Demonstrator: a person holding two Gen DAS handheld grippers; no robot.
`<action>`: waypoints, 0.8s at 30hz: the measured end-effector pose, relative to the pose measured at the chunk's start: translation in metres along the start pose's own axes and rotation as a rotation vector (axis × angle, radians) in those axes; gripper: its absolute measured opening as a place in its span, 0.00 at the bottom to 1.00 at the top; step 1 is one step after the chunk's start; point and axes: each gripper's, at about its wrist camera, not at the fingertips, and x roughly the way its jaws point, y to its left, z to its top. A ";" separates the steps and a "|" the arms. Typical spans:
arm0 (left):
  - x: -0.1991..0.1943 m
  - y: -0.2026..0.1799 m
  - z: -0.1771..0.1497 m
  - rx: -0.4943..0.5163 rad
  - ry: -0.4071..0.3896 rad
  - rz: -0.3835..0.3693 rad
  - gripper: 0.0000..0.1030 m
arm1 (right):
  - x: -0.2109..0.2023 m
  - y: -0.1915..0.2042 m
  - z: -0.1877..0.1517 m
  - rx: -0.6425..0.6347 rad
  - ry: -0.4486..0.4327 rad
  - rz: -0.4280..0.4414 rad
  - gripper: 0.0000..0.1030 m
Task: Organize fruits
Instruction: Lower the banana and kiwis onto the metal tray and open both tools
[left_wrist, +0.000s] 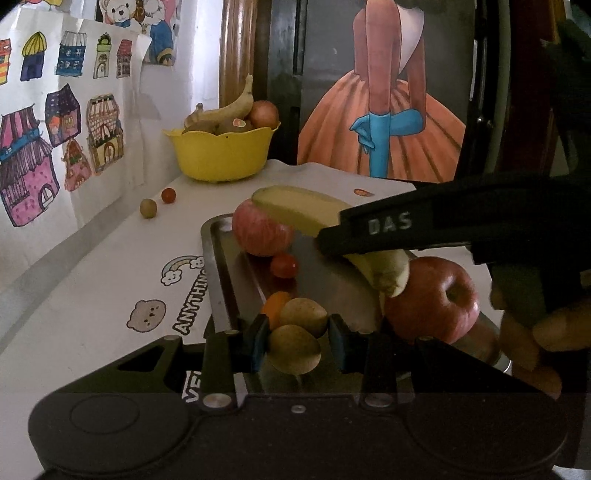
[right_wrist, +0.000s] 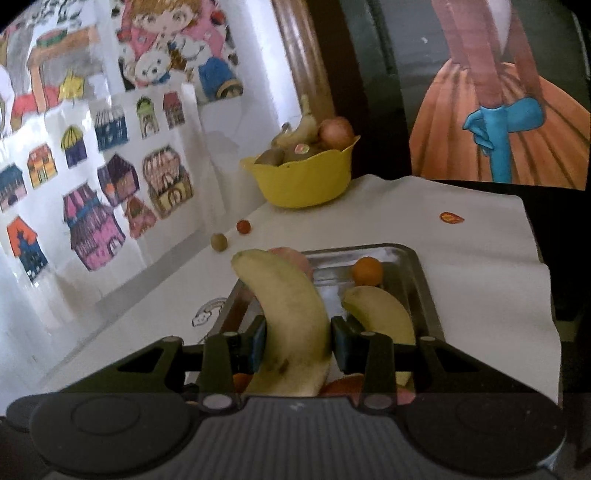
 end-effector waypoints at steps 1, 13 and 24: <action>0.001 0.000 0.000 0.001 0.003 0.001 0.36 | 0.002 0.002 0.000 -0.007 0.006 -0.001 0.40; 0.002 0.004 -0.002 -0.003 0.022 0.009 0.36 | 0.014 0.008 -0.003 -0.056 0.041 -0.009 0.41; -0.013 0.003 0.001 -0.004 -0.013 0.008 0.57 | 0.007 0.008 -0.003 -0.050 0.014 -0.002 0.46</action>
